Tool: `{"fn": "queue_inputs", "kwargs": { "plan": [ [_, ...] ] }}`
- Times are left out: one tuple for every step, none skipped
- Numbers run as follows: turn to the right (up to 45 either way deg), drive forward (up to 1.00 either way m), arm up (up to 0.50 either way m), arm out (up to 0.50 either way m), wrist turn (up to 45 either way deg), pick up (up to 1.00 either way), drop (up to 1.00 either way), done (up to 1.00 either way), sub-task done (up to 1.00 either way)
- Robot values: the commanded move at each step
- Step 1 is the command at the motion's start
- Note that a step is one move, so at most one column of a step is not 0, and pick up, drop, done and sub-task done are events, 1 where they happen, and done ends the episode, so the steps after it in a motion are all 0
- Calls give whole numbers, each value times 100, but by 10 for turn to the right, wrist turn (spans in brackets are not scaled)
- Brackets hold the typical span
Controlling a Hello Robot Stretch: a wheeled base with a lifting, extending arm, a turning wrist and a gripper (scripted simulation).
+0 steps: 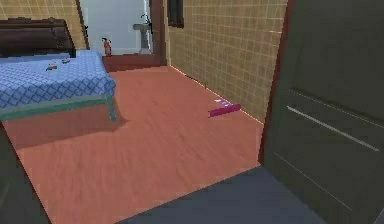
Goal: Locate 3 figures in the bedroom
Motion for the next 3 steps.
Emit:
{"fn": "queue_inputs", "kwargs": {
  "plan": [
    [-120, 0, 0, 0, 0, 0, 0, 0, 0],
    [0, 65, 0, 0, 0, 0, 0, 0, 0],
    [-240, 0, 0, 0, 0, 0, 0, 0, 0]
  ]
}}
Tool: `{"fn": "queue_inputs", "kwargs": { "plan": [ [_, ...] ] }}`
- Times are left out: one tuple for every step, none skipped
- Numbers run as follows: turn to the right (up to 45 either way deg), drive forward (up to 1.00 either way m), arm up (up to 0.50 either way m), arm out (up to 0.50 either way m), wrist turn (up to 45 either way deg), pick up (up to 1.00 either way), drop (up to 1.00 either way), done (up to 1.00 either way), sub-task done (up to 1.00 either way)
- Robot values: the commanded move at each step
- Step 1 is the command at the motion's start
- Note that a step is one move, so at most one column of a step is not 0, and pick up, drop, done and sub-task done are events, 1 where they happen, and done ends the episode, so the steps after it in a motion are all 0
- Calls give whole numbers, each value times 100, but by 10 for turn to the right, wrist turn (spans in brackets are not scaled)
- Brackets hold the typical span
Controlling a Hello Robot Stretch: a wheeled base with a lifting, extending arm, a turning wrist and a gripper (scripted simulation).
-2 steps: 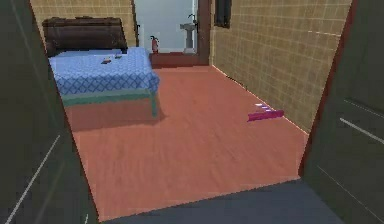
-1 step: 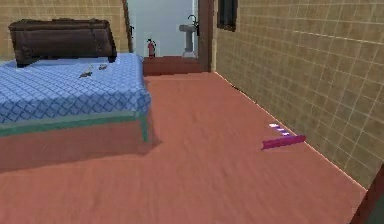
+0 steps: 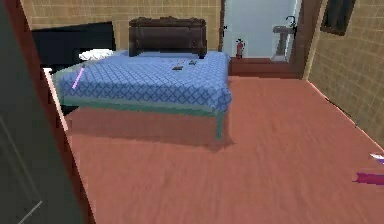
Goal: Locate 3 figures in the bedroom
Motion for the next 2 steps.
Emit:
{"fn": "queue_inputs", "kwargs": {
  "plan": [
    [0, 80, 0, 0, 0, 0, 0, 0, 0],
    [-330, 0, 0, 0, 0, 0, 0, 0, 0]
  ]
}}
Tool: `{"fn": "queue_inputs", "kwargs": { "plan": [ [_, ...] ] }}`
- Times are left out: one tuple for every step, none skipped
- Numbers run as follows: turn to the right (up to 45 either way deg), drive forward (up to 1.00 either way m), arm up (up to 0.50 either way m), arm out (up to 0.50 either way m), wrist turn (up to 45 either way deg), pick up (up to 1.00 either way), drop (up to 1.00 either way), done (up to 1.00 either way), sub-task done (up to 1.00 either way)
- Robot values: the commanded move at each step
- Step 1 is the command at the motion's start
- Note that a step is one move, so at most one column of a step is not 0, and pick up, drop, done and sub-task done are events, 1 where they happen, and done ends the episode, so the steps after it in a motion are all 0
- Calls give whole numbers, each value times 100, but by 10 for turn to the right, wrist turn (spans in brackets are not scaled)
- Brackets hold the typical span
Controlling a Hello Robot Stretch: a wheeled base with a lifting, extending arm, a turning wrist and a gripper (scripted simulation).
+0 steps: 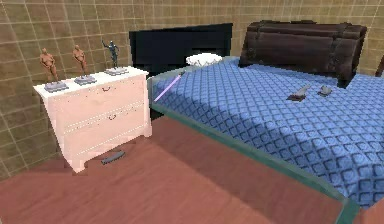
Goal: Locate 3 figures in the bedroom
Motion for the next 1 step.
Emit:
{"fn": "queue_inputs", "kwargs": {
  "plan": [
    [0, 35, 0, 0, 0, 0, 0, 0, 0]
  ]
}}
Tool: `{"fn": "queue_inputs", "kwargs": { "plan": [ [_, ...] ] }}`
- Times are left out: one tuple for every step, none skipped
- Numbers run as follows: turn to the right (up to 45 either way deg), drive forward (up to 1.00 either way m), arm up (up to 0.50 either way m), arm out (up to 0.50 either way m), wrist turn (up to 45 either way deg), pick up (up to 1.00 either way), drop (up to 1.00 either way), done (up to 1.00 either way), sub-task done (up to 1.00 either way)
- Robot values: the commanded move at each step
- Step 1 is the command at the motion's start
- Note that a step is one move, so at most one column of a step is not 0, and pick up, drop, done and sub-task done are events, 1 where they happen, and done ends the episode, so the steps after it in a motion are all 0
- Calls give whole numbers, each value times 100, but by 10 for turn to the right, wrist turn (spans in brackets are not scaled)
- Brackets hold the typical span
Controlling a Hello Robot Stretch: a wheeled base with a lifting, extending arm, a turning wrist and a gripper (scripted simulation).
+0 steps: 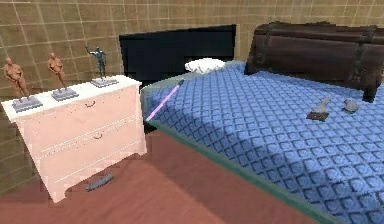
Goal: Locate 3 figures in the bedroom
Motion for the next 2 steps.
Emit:
{"fn": "queue_inputs", "kwargs": {
  "plan": [
    [-420, 0, 0, 0, 0, 0, 0, 0, 0],
    [-30, 0, 0, 0, 0, 0, 0, 0, 0]
  ]
}}
